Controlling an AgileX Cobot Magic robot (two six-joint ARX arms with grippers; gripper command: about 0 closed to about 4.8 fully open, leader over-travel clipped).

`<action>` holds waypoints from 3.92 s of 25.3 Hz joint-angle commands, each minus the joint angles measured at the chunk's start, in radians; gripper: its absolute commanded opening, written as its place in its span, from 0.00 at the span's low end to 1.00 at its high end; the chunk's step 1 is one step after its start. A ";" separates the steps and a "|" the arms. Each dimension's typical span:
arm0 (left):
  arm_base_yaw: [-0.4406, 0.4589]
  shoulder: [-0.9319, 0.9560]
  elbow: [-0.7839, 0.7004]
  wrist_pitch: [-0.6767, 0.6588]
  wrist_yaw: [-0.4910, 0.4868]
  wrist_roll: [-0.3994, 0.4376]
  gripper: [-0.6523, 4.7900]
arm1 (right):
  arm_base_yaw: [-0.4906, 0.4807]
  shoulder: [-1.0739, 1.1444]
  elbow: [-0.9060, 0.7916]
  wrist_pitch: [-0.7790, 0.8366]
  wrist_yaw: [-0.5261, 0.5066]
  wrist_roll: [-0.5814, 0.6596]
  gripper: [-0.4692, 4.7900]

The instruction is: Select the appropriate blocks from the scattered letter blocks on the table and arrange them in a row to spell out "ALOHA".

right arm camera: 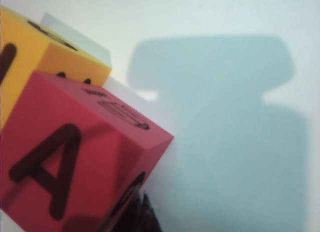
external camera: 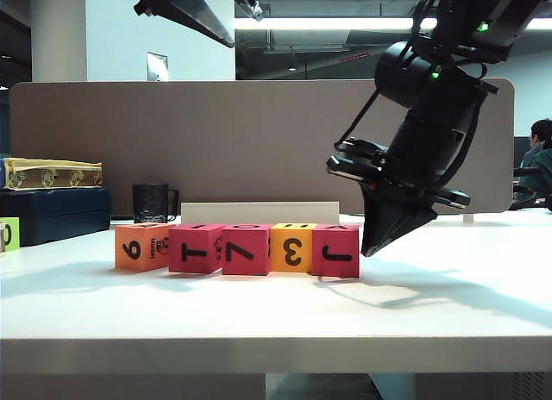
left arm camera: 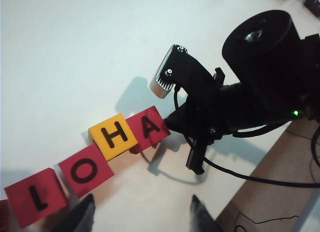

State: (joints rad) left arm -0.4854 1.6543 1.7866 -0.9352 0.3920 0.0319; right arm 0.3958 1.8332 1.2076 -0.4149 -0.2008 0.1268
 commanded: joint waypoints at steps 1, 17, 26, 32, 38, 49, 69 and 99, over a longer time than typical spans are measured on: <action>0.004 -0.006 0.006 0.008 -0.105 0.024 0.55 | 0.002 -0.007 0.006 0.013 0.085 0.004 0.08; 0.261 -0.001 0.003 -0.038 -0.306 0.070 0.24 | 0.009 -0.025 0.099 -0.161 0.091 -0.006 0.08; 0.322 0.119 0.000 -0.025 -0.310 0.096 0.11 | 0.036 -0.104 0.206 -0.312 -0.019 -0.027 0.08; 0.336 0.272 0.000 -0.021 -0.323 0.118 0.11 | 0.165 -0.157 0.245 -0.363 -0.062 -0.031 0.08; 0.350 0.323 0.000 -0.023 -0.340 0.130 0.11 | 0.281 -0.161 0.315 -0.406 0.061 -0.050 0.08; 0.425 0.387 -0.002 -0.005 -0.227 0.122 0.11 | 0.317 -0.161 0.408 -0.456 0.202 -0.050 0.08; 0.373 0.467 -0.002 -0.102 -0.005 0.109 0.11 | 0.332 -0.162 0.418 -0.471 0.203 -0.050 0.08; 0.285 0.425 -0.001 -0.189 -0.119 0.097 0.11 | 0.331 -0.162 0.418 -0.481 0.237 -0.053 0.08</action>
State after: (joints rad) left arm -0.1989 2.1006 1.7840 -1.0615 0.2756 0.1017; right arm 0.7258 1.6768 1.6184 -0.8993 0.0315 0.0769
